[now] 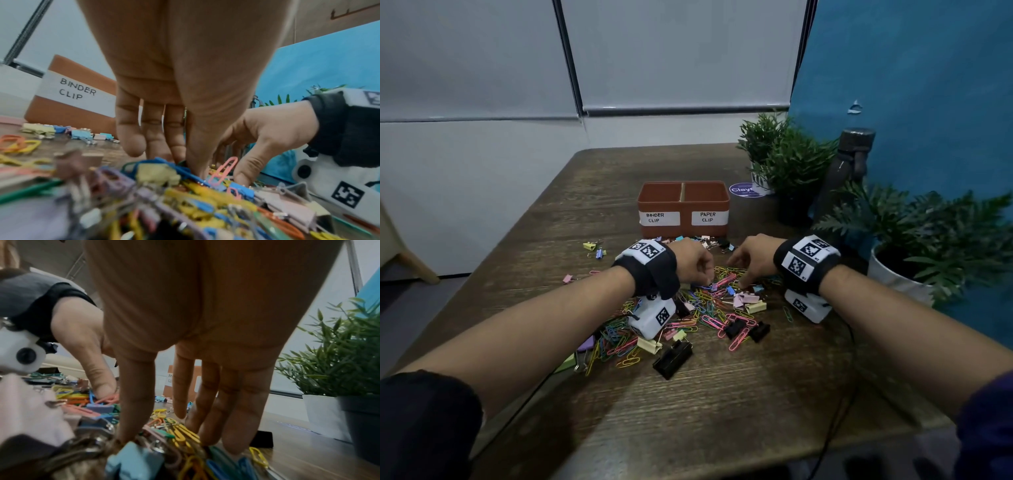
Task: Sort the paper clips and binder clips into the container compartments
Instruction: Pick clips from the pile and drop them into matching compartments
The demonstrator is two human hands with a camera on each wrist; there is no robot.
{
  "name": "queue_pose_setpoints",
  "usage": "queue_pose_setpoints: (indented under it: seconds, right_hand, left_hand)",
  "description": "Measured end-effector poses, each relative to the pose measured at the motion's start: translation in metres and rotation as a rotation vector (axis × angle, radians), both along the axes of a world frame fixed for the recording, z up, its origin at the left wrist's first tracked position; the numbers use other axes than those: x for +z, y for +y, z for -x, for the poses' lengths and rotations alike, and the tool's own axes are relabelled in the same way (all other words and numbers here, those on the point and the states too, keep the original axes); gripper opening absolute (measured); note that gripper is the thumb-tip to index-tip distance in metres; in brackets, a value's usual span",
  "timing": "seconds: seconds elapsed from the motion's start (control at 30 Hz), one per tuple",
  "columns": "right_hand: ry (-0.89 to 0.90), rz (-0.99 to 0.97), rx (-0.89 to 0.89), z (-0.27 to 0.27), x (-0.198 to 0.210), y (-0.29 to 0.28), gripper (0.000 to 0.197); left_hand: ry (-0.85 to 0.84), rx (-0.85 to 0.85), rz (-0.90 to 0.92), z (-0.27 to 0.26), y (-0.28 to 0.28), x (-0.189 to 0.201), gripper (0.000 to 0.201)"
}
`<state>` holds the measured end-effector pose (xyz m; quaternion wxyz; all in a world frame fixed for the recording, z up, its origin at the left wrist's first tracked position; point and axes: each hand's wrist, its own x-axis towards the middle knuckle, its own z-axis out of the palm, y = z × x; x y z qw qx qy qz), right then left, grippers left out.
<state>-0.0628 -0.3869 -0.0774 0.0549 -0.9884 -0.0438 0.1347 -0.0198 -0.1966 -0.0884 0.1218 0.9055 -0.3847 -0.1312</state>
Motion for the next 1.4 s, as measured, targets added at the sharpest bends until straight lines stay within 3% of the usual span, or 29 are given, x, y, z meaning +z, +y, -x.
queue_pose_setpoints:
  seconds: [0.23, 0.53, 0.67, 0.83, 1.0, 1.07, 1.17, 1.3, 1.4]
  right_hand:
    - [-0.077, -0.016, -0.043, -0.005, -0.007, 0.005, 0.032]
    - [-0.120, 0.028, -0.033, -0.003, -0.004, 0.005, 0.009]
    - [-0.163, -0.006, -0.081, -0.003, -0.003, -0.002, 0.011]
    - [-0.179, -0.310, -0.176, -0.001, 0.000, -0.008, 0.009]
    - [-0.161, -0.581, -0.190, 0.001, -0.002, -0.014, 0.019]
    - [-0.136, -0.776, -0.220, 0.001, -0.004, -0.015, 0.025]
    - [-0.088, -1.092, -0.323, -0.001, -0.002, -0.010, 0.022]
    - [0.043, -1.294, -0.497, -0.005, 0.001, -0.004, 0.020]
    - [0.143, -1.394, -0.601, -0.004, 0.005, -0.005, 0.023]
  left_hand:
    - [-0.060, 0.036, 0.065, -0.003, 0.010, 0.001, 0.005]
    - [-0.156, 0.016, -0.147, 0.003, -0.007, 0.001, 0.047]
    - [-0.173, -0.005, -0.188, 0.011, -0.016, 0.008, 0.035]
    - [-0.129, -0.021, -0.092, 0.008, -0.014, 0.009, 0.008]
    - [-0.071, 0.057, 0.069, -0.003, -0.001, 0.009, 0.008]
    - [-0.048, 0.115, 0.183, -0.008, 0.006, 0.010, 0.012]
    - [0.084, 0.234, 0.375, -0.016, 0.014, 0.016, 0.013]
    - [0.563, 0.311, 0.659, -0.018, 0.021, 0.023, 0.010]
    - [0.697, 0.314, 0.694, -0.020, 0.028, 0.022, 0.012]
